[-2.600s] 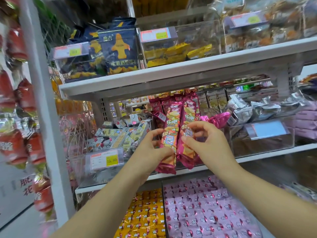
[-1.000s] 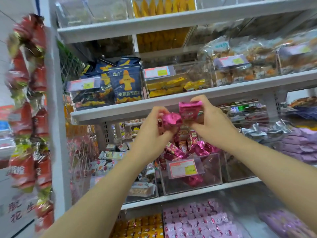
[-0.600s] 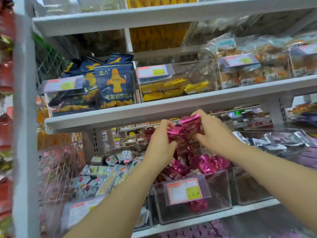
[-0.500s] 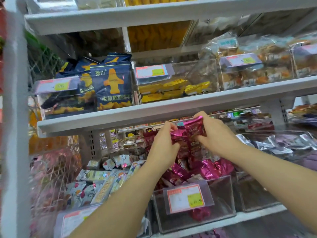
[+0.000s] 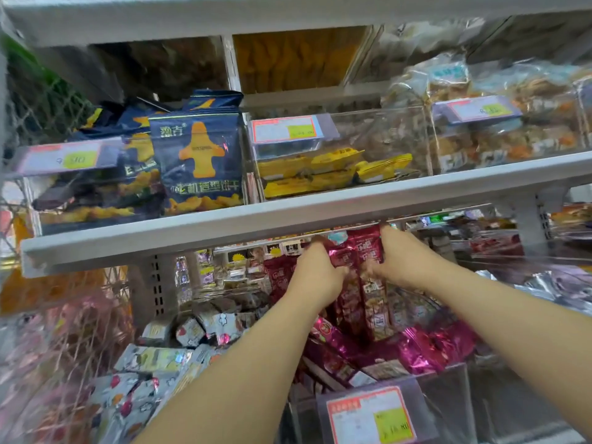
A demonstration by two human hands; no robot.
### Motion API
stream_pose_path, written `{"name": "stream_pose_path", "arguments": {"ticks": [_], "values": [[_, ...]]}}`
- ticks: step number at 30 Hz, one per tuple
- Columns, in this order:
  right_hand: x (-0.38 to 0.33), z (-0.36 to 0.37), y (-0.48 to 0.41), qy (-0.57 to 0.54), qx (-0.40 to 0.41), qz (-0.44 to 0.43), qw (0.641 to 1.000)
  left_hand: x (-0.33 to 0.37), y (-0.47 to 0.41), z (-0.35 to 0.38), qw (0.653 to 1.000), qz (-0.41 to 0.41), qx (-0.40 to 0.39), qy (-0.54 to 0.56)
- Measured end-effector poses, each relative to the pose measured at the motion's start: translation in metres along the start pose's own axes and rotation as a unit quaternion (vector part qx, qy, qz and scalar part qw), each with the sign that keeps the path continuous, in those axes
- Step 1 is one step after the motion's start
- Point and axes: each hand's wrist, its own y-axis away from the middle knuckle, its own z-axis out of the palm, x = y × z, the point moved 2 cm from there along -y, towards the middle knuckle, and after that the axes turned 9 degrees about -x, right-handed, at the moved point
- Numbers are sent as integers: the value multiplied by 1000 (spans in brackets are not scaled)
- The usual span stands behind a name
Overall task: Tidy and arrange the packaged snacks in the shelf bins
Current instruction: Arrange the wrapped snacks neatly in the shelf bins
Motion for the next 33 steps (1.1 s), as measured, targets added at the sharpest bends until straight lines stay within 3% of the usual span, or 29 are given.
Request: {"name": "stream_pose_path", "arguments": {"ticks": [5,12,16,22,23,25,28,33], "values": [[9,7,-3,-19,-40,24,999,-4,-7,2,1000,6,-17,18],[-4,6,0,-96,-21,-65,993,-15,-3,-6,999,23,38,10],[-11,8,8,-47,-35,-99,993,-17,0,-7,997,35,68,18],[-14,8,13,-36,-33,-87,995,-25,-5,-14,997,44,-49,51],[-14,9,13,-37,-33,-84,995,-29,-5,-17,997,42,-59,13],[-15,9,14,-38,-40,-80,995,-38,-8,-24,985,36,-36,-165],[-17,9,16,-33,-48,-74,996,-51,-5,-23,931,-10,-37,-363],[-20,8,19,-27,-51,-79,995,-65,-14,-20,910,-87,-111,-390]]}}
